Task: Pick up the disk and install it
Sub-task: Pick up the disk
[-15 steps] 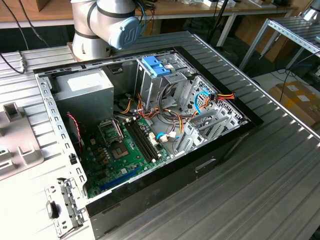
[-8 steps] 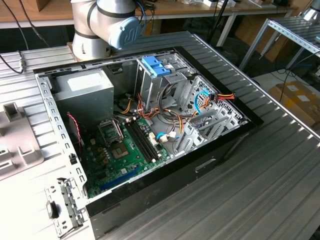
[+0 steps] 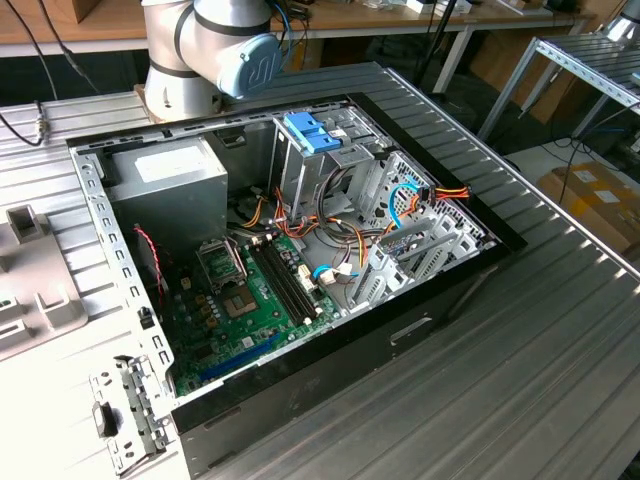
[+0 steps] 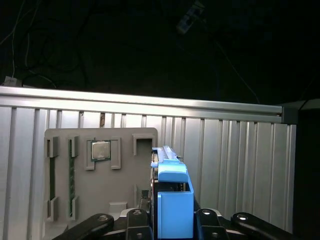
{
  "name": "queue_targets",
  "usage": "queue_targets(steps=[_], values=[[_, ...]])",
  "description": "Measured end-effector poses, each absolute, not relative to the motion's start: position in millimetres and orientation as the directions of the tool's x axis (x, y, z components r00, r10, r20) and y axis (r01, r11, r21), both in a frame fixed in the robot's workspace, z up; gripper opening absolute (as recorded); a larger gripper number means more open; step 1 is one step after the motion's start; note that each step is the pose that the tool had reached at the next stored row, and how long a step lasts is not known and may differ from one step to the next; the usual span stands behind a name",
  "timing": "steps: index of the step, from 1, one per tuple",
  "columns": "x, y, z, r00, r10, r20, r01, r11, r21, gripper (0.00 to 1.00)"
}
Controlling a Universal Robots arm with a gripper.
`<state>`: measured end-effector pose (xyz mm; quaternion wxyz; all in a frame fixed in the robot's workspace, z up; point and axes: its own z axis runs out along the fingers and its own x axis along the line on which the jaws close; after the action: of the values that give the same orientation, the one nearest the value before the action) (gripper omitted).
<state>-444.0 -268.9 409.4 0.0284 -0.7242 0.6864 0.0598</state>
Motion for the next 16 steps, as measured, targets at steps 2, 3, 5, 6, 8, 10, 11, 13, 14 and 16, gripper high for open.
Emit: queue_targets(steps=[2, 3, 5, 6, 8, 10, 11, 13, 14, 16], values=[[-444, -269, 411, 0.051, -0.991, -0.126, -0.998, -0.056, 0.041, 0.36], [-444, -269, 411, 0.051, -0.991, -0.126, -0.998, -0.056, 0.041, 0.36], [-444, -269, 413, 0.051, -0.991, -0.126, -0.998, -0.056, 0.041, 0.36], [-444, -269, 414, 0.051, -0.991, -0.127, -0.998, -0.056, 0.041, 0.36], [-444, -269, 415, 0.051, -0.991, -0.127, -0.998, -0.056, 0.041, 0.36], [-444, -269, 417, 0.051, -0.991, -0.127, -0.998, -0.056, 0.041, 0.36], [-444, -269, 418, 0.051, -0.991, -0.128, -0.998, -0.056, 0.041, 0.36], [-444, -269, 419, 0.051, -0.990, -0.128, -0.998, -0.056, 0.041, 0.36], [-444, -269, 420, 0.051, -0.990, -0.128, -0.998, -0.056, 0.041, 0.36], [-444, -269, 422, 0.051, -0.990, -0.129, -0.998, -0.056, 0.041, 0.36]])
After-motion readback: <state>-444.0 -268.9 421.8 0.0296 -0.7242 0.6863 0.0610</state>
